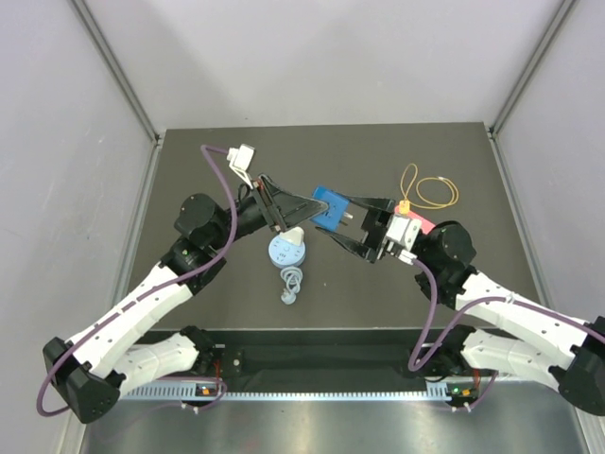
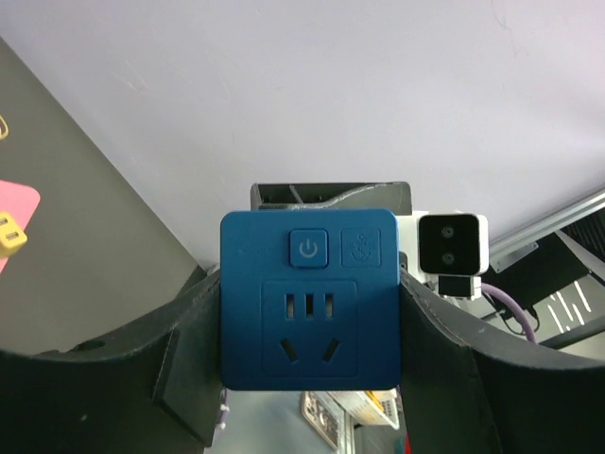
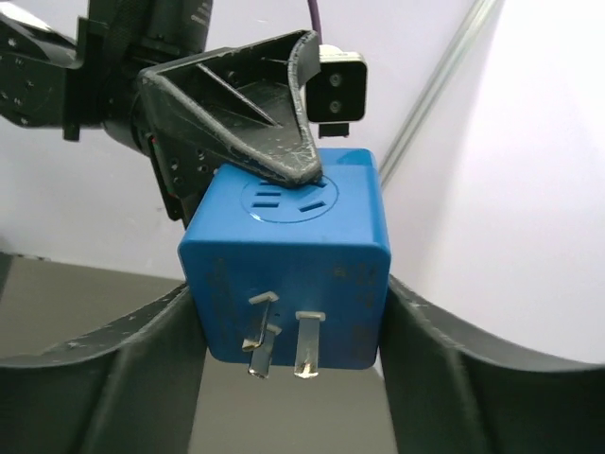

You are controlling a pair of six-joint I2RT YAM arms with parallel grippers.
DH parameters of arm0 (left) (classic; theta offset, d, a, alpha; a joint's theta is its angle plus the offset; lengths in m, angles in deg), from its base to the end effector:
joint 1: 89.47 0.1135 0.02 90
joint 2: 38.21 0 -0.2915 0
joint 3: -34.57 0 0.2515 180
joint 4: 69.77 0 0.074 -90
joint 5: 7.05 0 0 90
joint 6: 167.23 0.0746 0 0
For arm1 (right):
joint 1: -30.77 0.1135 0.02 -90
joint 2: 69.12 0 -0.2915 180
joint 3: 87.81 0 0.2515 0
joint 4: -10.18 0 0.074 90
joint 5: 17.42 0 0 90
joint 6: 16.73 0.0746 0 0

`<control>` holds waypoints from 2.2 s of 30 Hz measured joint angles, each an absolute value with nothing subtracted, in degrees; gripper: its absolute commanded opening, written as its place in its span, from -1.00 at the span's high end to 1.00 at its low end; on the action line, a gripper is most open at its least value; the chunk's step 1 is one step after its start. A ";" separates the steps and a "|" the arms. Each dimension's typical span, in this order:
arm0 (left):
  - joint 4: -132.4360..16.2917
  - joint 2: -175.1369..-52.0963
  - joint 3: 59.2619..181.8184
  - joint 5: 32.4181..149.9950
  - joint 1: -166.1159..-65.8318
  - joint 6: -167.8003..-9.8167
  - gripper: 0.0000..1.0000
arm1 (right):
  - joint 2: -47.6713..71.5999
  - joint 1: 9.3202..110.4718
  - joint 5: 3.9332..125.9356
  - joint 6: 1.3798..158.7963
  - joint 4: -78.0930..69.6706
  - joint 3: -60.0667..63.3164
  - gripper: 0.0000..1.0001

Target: Insert the plug

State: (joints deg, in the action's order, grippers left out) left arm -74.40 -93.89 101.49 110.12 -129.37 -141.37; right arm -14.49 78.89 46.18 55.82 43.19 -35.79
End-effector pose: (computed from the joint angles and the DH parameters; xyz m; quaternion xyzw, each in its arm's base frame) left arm 0.1602 -0.1784 0.4417 0.0602 0.6122 -0.6985 0.3657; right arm 0.1248 0.1889 0.4110 -0.4286 0.2995 0.3329 0.7847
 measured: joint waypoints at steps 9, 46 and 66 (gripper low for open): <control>-71.63 -94.50 103.22 113.42 -128.65 -138.40 -0.02 | -15.16 79.04 44.43 50.88 41.20 -35.68 1.00; -48.53 -98.66 112.42 126.63 -128.13 -124.49 1.00 | -21.28 78.95 39.41 40.41 18.93 -34.09 0.51; -24.55 -102.13 117.06 105.08 -124.70 -98.90 1.00 | -34.29 79.15 42.40 51.14 23.93 -48.82 -1.00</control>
